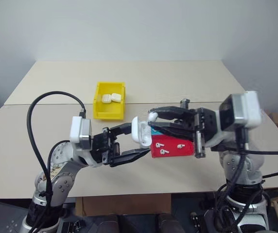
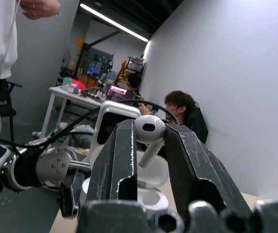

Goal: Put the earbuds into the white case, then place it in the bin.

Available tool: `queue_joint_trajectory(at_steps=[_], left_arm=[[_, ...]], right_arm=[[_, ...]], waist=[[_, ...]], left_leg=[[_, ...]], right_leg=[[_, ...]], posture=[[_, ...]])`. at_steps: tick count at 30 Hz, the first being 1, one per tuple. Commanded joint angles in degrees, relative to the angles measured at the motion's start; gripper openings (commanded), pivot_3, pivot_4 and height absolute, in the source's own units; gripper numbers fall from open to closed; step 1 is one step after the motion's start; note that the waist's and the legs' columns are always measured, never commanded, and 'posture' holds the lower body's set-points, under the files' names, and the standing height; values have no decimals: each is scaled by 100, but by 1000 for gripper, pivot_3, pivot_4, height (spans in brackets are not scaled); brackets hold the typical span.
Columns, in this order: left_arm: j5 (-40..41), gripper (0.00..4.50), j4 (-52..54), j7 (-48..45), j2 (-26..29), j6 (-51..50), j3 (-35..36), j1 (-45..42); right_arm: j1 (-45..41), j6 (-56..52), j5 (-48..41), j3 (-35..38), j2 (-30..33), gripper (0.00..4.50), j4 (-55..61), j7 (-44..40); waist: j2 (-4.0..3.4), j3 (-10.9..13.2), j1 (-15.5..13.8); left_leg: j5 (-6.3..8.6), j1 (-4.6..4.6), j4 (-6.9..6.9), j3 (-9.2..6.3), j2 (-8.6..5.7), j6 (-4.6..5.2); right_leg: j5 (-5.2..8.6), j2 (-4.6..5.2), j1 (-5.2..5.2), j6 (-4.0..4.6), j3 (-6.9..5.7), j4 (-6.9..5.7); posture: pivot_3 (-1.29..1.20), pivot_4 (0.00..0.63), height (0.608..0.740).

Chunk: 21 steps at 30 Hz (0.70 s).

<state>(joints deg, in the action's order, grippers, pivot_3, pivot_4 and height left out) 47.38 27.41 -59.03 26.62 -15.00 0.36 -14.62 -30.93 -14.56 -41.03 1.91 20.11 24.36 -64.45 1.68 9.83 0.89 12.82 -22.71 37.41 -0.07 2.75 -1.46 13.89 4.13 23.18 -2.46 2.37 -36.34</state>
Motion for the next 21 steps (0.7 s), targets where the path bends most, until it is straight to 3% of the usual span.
queue_joint_trajectory(at_steps=[1,21], left_arm=[[115,2789,262,-4,-13,24,48,24],[45,2789,190,-105,-151,95,28,18]], right_arm=[[-117,344,121,-74,-14,901,-71,-47],[-73,726,342,-283,167,901,-352,-241]], waist=[[0,0,1],[0,0,-4]], left_leg=[[0,0,0,0,0,0],[0,-1,0,0,0,0]], right_leg=[[0,0,0,0,0,0],[0,0,0,0,0,1]], posture=[[0,150,740],[0,150,740]])
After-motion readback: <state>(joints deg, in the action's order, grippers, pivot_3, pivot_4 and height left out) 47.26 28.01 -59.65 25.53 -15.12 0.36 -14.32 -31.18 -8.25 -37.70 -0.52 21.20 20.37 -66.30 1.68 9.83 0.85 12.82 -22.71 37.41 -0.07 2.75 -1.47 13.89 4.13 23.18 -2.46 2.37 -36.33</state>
